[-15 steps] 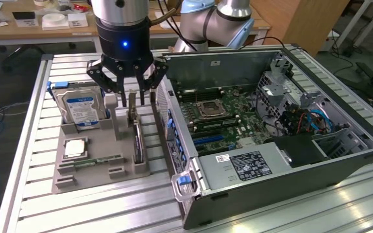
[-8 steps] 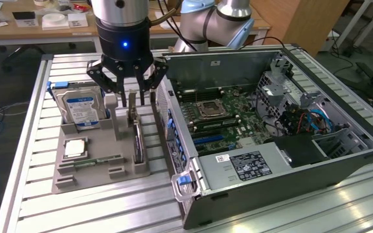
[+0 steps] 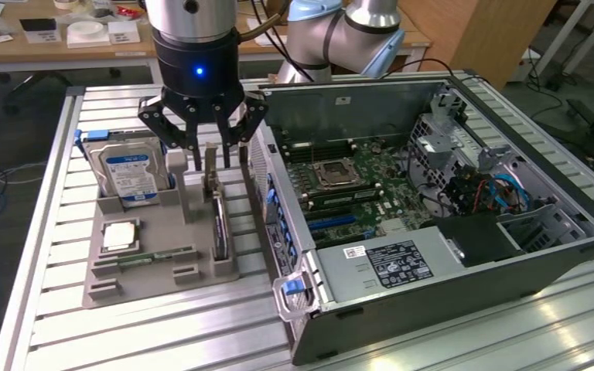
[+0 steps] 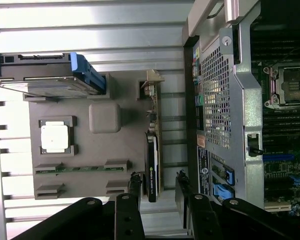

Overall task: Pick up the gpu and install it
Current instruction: 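Pick up the gpu and move the gpu toward the slot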

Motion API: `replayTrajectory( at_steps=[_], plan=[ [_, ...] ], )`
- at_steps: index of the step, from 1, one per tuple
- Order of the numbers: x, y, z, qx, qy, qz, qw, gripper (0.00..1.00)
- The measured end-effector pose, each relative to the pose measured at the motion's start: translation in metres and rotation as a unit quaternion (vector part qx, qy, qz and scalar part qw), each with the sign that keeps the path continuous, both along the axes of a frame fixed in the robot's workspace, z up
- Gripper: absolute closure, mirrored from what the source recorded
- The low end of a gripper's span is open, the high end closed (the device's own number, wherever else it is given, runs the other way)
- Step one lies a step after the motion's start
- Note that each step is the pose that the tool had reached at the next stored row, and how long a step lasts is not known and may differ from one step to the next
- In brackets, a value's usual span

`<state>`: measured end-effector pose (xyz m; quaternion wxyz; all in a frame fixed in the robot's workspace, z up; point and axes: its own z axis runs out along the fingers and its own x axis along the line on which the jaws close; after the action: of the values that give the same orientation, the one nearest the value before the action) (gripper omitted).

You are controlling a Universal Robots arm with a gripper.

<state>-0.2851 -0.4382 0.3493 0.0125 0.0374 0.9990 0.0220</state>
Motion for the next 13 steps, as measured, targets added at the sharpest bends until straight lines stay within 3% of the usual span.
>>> replayTrajectory(
  at_steps=[13],
  plan=[
    [-0.0002, 0.0000, -0.0049, 0.0000, 0.0000, 0.000, 1.0000, 0.58]
  ],
)
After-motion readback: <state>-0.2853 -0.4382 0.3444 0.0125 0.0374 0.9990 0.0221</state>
